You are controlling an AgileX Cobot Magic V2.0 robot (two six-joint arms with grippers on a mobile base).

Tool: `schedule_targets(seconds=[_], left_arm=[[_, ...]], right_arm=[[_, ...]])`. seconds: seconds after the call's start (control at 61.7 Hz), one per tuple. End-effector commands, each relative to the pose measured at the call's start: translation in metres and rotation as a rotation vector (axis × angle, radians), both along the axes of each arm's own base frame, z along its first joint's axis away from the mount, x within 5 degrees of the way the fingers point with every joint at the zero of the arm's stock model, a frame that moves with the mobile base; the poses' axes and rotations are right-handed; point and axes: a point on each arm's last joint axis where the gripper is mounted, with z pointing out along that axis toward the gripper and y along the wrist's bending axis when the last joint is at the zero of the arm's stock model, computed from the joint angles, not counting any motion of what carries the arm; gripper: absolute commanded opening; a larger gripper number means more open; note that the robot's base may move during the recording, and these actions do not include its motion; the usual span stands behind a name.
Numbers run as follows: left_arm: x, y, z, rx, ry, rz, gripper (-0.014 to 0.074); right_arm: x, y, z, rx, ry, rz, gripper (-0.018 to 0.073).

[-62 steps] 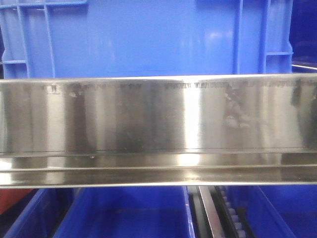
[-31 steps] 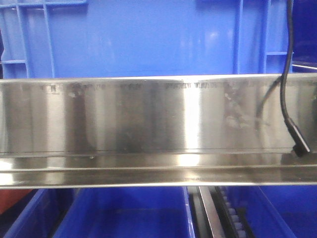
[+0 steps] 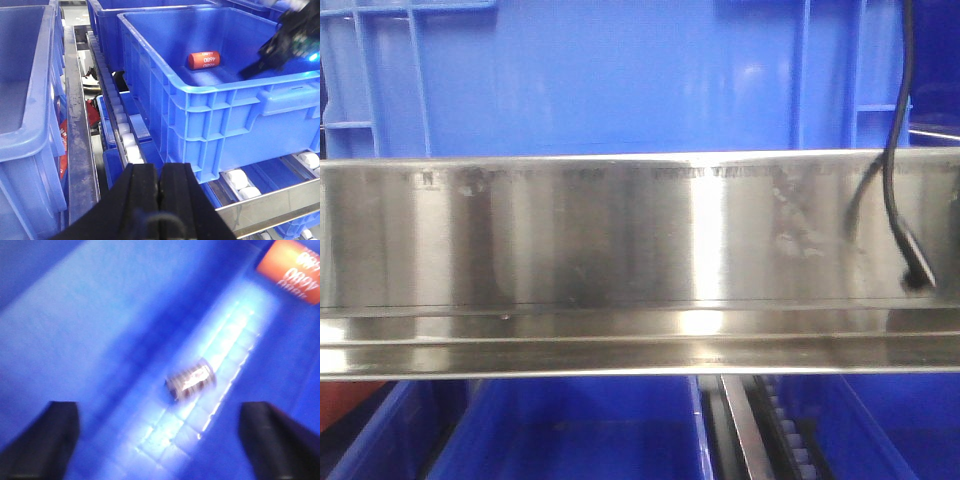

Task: Place cylindrical capacitor in blue bin on shelf
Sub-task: 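Lower the capacitor into the same bin and open the right gripper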

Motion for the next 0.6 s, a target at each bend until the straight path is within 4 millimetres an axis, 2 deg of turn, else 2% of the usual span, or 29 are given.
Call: schedule_targets(seconds=[0.0,0.178,0.276,0.421,0.584], left_arm=[[-0.001,0.000,0.001,-0.017,-0.011,0.000,-0.0111],[-0.001,0.001,0.001,-0.012,-0.018,0.006,-0.0111],[0.000,0.002,0.001,-0.001,-0.025,0.016,-0.0111],[0.000,0.002,0.001,0.001,-0.027,0.019,-0.0111],[0.001,0.003,0.004,0.002,-0.058,0.027,-0.0111]], right_arm=[[-0.012,-0.009,0.027,0.057,-0.075,-0.014,0.0309],[-0.044,-0.033,0.068,0.141,-0.213,-0.023,-0.0045],[-0.063,-0.048,0.079,0.167,-0.281,-0.033,-0.0165],[-0.094,-0.074,0.080,0.193,-0.351,-0.075,-0.0162],[-0.136,-0.103,0.071,0.256,-0.444,-0.074,-0.0162]])
